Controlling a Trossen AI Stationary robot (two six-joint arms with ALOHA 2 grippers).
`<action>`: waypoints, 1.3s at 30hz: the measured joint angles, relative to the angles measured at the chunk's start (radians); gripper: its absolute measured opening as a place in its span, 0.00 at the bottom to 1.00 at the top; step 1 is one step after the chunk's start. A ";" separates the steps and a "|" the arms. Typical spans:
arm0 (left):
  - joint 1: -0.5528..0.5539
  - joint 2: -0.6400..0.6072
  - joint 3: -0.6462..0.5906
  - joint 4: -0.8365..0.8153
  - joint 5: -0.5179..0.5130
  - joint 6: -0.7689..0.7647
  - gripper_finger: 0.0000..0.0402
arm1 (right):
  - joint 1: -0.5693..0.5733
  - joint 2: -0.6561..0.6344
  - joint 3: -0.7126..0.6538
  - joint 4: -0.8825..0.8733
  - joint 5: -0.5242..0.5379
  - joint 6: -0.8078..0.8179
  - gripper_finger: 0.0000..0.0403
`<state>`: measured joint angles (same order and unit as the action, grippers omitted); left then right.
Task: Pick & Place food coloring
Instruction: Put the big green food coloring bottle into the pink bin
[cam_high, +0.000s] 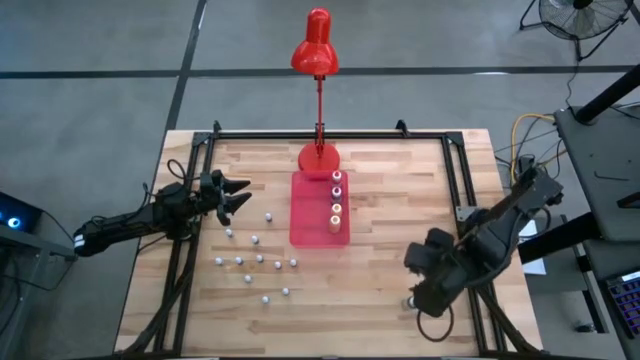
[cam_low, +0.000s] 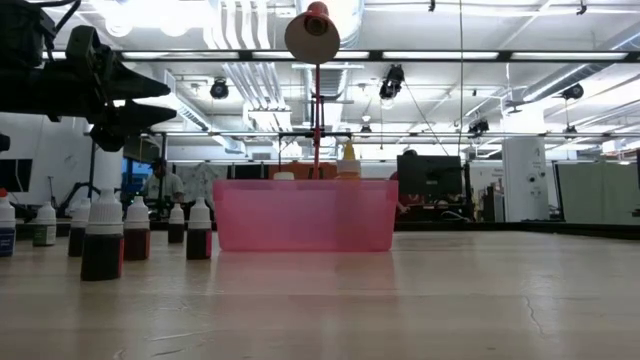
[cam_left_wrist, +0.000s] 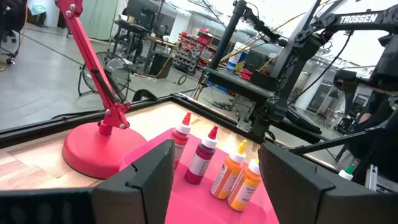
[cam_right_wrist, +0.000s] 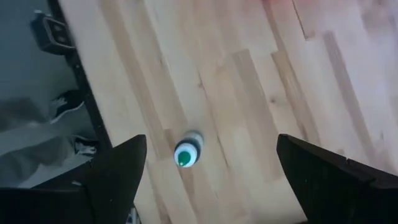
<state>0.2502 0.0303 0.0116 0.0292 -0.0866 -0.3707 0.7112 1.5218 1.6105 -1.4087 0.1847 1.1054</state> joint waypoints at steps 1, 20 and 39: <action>0.000 0.000 0.000 0.000 0.000 0.000 0.51 | 0.009 0.005 -0.012 0.001 -0.001 0.032 0.88; 0.000 0.000 0.000 0.000 0.000 0.000 0.51 | 0.121 0.072 -0.301 0.287 -0.060 0.455 0.88; 0.000 0.000 0.000 0.000 0.000 0.000 0.51 | 0.124 0.072 -0.509 0.494 -0.062 0.538 0.87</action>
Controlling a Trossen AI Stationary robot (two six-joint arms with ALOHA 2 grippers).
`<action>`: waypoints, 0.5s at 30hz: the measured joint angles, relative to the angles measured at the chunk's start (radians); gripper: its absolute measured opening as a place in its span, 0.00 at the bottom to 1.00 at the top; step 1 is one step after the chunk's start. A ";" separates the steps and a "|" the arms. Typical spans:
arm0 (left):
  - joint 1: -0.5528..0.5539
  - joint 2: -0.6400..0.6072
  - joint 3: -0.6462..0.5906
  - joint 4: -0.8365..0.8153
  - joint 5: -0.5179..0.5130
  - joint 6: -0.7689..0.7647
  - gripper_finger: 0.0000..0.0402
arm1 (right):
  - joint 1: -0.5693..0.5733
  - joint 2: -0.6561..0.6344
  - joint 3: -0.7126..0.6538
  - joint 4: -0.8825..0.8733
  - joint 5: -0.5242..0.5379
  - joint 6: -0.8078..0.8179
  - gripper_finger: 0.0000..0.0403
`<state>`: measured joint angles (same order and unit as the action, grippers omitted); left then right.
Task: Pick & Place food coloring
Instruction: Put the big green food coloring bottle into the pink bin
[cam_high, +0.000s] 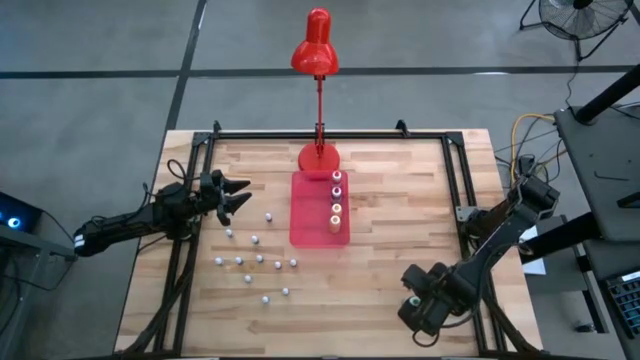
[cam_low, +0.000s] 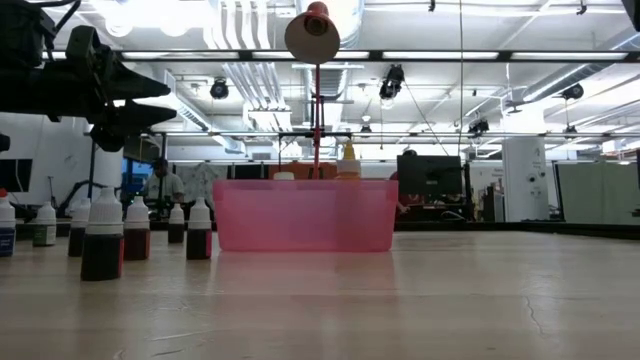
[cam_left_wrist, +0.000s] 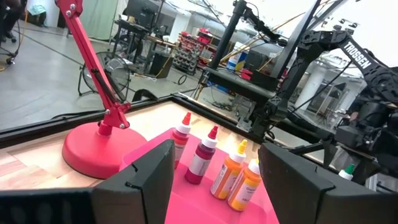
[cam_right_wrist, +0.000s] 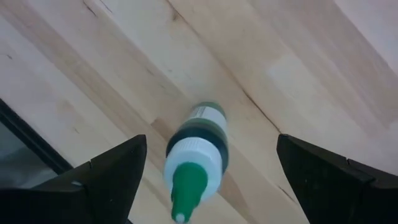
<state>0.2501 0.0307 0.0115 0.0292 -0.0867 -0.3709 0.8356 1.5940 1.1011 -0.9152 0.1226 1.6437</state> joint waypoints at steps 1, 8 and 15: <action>0.000 0.000 0.000 0.000 0.000 0.000 0.51 | 0.000 0.000 -0.008 0.015 0.000 0.000 0.87; 0.000 0.000 0.000 0.000 0.000 0.000 0.51 | 0.000 -0.001 -0.038 0.041 -0.003 0.000 0.84; 0.000 0.000 0.000 0.000 0.000 0.000 0.51 | 0.000 -0.001 -0.079 0.095 -0.037 -0.001 0.84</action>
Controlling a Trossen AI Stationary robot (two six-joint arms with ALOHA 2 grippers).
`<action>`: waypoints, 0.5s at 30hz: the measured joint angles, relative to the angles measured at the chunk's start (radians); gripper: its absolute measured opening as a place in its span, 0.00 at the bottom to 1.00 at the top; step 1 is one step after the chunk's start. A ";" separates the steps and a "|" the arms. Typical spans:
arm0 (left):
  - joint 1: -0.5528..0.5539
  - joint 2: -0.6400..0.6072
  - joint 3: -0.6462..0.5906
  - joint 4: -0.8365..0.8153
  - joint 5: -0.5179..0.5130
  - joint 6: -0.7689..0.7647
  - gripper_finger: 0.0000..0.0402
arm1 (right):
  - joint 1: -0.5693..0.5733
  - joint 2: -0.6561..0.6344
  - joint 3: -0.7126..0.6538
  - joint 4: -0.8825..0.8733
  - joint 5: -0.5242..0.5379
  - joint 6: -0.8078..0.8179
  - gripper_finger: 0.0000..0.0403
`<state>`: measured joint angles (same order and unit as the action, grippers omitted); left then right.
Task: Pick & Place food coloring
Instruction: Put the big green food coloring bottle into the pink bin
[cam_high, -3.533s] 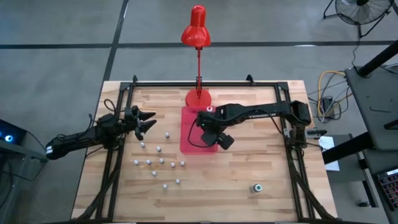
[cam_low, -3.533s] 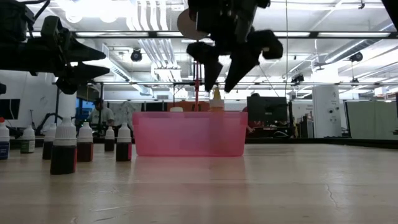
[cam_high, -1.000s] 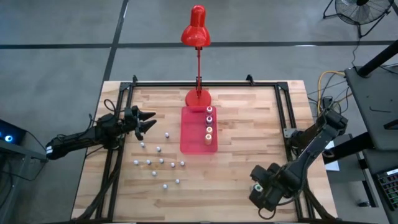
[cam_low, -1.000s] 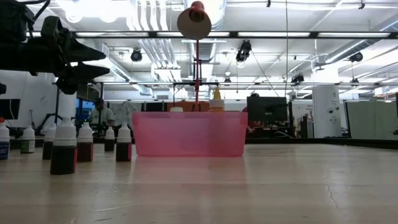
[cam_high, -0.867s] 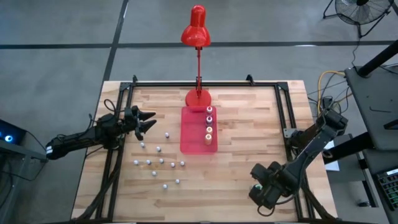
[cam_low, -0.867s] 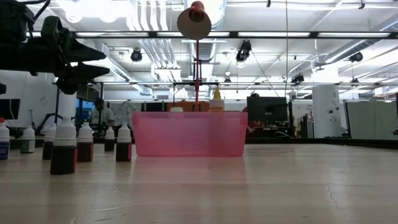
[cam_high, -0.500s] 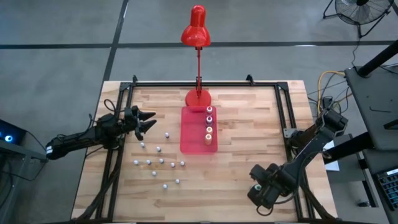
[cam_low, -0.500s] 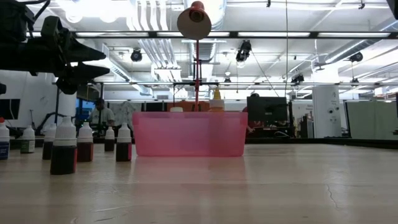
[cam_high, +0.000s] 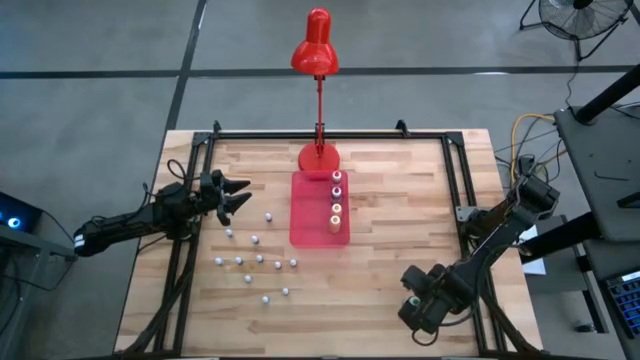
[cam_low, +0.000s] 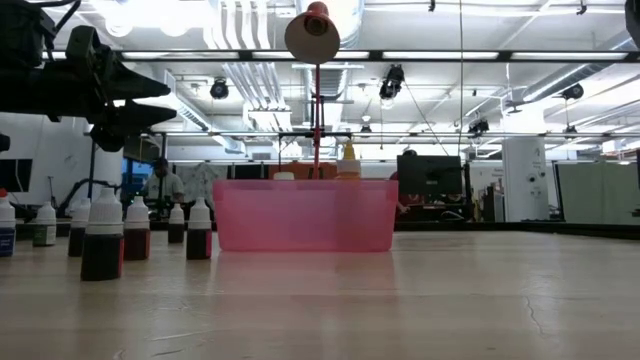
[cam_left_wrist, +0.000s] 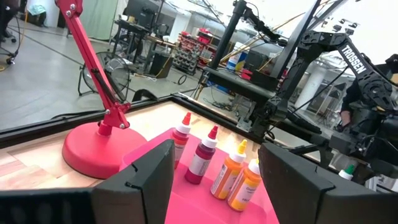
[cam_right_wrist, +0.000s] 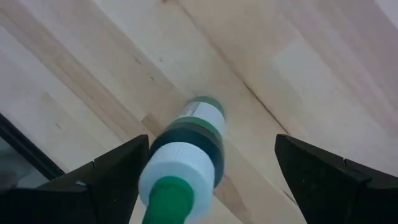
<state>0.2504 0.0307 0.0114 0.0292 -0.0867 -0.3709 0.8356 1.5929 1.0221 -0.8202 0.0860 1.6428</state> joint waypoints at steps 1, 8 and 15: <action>0.000 0.000 0.000 0.000 0.000 0.000 0.51 | 0.000 0.000 -0.001 0.007 0.000 0.000 0.83; 0.000 0.000 0.000 0.000 0.000 0.000 0.51 | 0.000 0.000 -0.008 0.019 0.000 0.000 0.78; 0.000 0.000 0.000 0.000 0.000 0.000 0.51 | 0.000 0.000 -0.011 0.019 0.000 0.000 0.64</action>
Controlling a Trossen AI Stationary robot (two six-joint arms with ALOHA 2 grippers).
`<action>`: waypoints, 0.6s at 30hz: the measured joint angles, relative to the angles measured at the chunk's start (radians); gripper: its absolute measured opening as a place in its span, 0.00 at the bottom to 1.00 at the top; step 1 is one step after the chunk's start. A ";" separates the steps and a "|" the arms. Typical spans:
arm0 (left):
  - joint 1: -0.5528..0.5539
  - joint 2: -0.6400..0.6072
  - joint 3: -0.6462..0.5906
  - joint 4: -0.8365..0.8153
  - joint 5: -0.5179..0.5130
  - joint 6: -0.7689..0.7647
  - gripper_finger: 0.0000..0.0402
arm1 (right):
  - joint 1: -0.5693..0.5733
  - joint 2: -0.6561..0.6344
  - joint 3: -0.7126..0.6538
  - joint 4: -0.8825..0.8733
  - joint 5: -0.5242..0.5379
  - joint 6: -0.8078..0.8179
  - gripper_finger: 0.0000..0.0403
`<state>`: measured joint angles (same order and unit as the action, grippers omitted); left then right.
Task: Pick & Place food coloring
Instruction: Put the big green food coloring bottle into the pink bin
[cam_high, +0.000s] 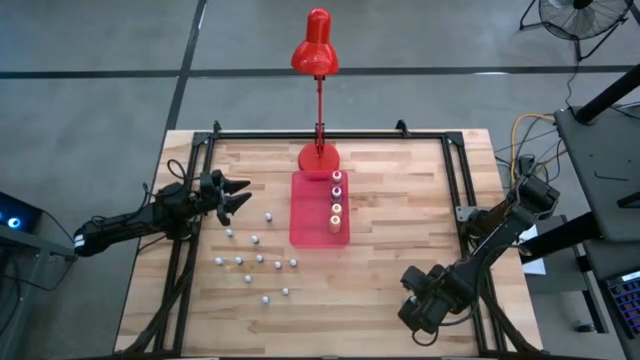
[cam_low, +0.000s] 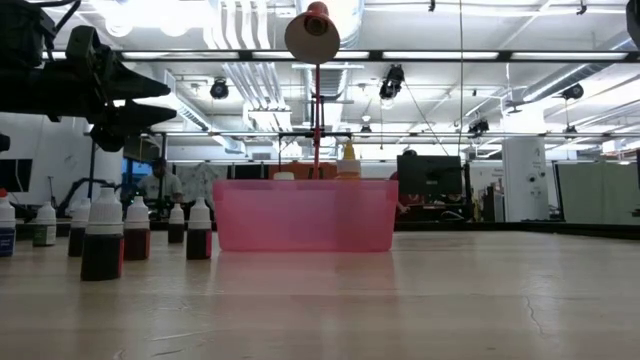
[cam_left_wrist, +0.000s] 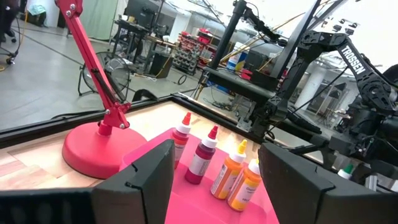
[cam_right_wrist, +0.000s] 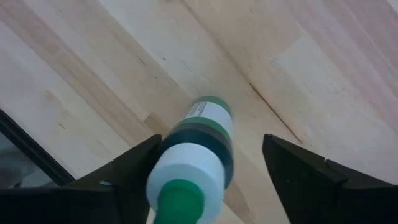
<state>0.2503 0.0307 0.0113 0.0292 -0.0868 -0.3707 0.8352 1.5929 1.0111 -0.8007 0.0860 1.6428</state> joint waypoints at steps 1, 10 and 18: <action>0.000 0.000 0.000 0.000 0.000 0.000 0.51 | 0.000 0.000 0.000 0.000 0.000 0.000 0.61; 0.000 0.000 0.000 0.000 0.000 0.000 0.51 | -0.005 0.000 0.009 -0.003 0.000 -0.026 0.37; 0.000 0.000 0.000 0.000 0.000 0.000 0.51 | -0.050 0.000 0.039 -0.021 -0.013 -0.170 0.33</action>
<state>0.2501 0.0307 0.0114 0.0292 -0.0868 -0.3706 0.7850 1.5929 1.0503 -0.8214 0.0731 1.4726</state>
